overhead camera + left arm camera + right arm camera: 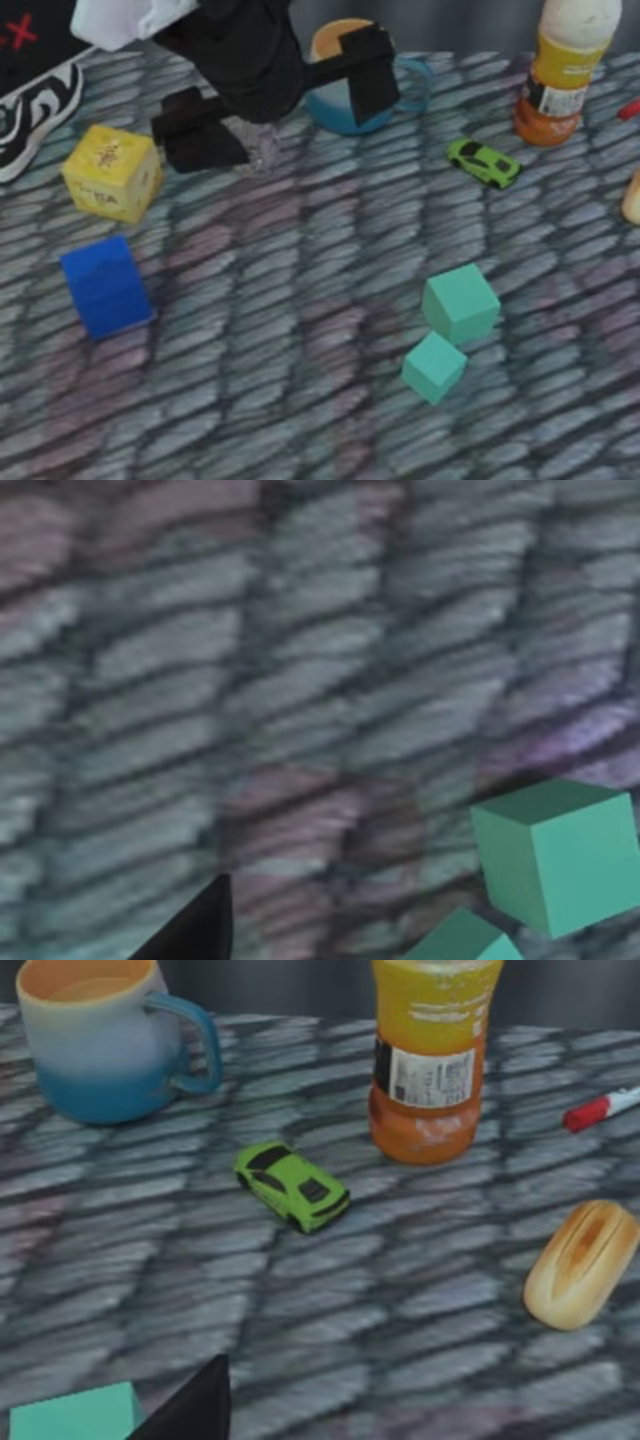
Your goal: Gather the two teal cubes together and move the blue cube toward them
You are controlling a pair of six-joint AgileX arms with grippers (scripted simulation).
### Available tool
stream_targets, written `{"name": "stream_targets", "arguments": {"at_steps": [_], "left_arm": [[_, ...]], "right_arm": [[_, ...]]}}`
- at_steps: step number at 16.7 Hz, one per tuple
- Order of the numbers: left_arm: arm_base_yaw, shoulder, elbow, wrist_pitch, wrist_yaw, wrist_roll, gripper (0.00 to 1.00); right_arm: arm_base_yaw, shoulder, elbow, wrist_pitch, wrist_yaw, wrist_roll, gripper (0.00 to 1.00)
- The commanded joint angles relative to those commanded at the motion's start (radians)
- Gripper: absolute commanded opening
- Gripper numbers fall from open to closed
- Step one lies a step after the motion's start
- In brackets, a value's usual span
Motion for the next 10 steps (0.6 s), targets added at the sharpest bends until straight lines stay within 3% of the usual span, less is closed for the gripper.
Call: {"name": "stream_targets", "arguments": {"at_steps": [10], "left_arm": [[0.42, -1.121, -1.074, 0.577, 0.002, 0.407, 1.0]], "right_arm": [[0.224, 0.989, 0.659, -0.494, 0.0, 0.059, 1.0]]}}
